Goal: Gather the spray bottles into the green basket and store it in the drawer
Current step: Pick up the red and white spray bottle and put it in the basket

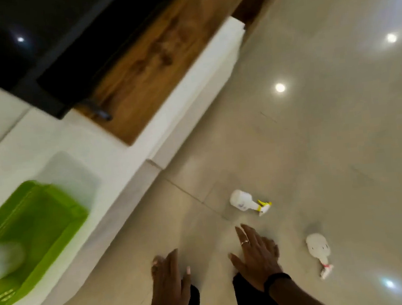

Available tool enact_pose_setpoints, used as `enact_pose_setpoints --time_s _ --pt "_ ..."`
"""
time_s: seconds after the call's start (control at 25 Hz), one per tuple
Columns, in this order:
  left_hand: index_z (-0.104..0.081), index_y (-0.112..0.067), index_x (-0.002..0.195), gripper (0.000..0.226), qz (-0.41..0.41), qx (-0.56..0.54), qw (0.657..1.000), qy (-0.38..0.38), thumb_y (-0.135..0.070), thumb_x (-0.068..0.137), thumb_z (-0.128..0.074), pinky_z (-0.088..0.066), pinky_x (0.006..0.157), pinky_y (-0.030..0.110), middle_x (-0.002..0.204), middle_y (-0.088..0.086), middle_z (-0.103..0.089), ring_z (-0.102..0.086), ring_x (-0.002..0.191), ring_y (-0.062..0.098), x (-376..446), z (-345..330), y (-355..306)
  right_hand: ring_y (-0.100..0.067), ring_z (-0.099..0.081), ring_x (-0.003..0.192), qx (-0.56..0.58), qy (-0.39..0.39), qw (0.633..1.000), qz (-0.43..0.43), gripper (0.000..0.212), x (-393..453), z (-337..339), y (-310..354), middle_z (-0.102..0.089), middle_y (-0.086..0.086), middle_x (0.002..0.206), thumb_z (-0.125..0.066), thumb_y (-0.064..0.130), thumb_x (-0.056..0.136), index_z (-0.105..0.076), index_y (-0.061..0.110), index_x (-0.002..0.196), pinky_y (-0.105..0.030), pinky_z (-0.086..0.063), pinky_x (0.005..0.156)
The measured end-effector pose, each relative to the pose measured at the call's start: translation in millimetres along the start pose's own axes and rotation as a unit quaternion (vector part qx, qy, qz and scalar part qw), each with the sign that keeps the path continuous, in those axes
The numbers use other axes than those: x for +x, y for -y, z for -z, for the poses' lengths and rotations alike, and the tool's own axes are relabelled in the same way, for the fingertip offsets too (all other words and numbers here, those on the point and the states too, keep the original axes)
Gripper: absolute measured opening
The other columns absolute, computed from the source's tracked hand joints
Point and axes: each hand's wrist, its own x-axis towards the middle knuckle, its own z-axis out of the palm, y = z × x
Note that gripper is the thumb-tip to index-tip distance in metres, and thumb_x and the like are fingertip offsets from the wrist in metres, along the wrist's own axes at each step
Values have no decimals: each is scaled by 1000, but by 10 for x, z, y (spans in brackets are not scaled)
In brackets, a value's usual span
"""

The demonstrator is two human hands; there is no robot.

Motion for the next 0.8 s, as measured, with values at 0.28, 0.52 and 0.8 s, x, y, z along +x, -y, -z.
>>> enact_pose_setpoints --time_s 0.28,0.52,0.8 --pt "-32 -11 156 61 -130 122 983 36 -44 104 -36 -32 120 36 161 11 -40 -41 147 26 1012 -367 -1964 -12 -10 157 169 -35 950 -259 72 -282 -53 -1924 -15 2 169 -38 52 102 -18 19 161 -41 -15 120" --pt "-26 -8 157 64 -365 315 867 130 -44 105 -22 -27 122 34 161 11 -35 -33 150 24 1358 -1620 -3594 -22 -29 152 339 -87 833 -428 75 -415 -470 -3128 -33 -3 164 -43 56 99 -29 11 158 -48 -38 111" --pt "-38 -13 148 48 -461 428 733 261 -35 107 -30 -37 112 37 151 9 -47 -45 138 28 1644 -3748 -4478 -37 -43 142 622 -128 528 -564 72 -110 -1410 -4004 -30 -13 163 -49 47 101 -27 9 159 -47 -37 116"
